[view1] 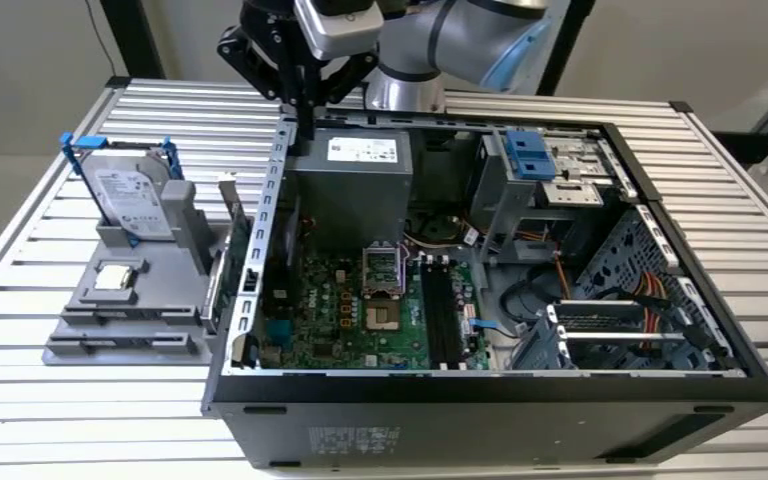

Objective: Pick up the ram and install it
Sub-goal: 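Reach for the ram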

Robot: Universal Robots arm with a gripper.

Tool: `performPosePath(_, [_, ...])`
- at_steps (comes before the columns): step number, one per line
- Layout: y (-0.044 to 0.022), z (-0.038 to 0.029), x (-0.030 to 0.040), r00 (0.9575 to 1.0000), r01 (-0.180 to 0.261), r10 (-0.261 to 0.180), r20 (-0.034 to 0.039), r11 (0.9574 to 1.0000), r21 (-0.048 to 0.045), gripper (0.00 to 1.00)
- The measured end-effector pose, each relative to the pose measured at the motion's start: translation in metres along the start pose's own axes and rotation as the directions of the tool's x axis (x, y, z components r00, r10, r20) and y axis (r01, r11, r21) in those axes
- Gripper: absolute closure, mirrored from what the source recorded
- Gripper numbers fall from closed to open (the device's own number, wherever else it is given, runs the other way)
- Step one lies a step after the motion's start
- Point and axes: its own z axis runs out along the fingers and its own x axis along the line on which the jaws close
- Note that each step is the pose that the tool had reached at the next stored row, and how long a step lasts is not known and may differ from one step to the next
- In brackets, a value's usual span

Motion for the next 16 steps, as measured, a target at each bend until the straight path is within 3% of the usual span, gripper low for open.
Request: performPosePath(16, [-0.001, -0.0004, 0.0139, 1.0, 0.0, 0.0, -0.0001, 1.0, 0.0001, 1.0])
